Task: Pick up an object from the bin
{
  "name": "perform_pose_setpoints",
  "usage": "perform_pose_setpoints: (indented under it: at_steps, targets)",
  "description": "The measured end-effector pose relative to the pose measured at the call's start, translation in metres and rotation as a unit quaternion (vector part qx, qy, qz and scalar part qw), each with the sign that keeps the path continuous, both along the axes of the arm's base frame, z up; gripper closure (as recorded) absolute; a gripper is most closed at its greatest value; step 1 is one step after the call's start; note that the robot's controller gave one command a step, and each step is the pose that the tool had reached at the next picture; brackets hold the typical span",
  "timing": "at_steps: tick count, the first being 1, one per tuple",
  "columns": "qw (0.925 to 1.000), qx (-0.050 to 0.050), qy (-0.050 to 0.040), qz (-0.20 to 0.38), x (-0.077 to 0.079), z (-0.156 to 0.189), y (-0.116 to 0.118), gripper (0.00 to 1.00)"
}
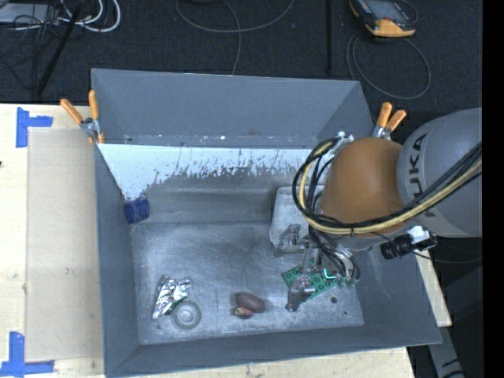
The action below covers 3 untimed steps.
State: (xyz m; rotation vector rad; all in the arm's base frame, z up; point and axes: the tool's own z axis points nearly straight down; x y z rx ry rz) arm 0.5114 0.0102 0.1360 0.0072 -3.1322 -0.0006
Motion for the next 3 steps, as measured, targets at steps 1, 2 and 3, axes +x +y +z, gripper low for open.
perform_pose_setpoints:
  at_steps: [1,2,3]
  targets:
    - [0.9974,0.000,-0.0072,0.071,-0.011,-0.060,-0.096,0.00]
    - [0.9973,0.001,-0.0128,0.072,-0.008,-0.056,-0.093,1.00]
    - [0.9977,-0.001,-0.0087,0.067,-0.010,0.087,-0.090,1.00]
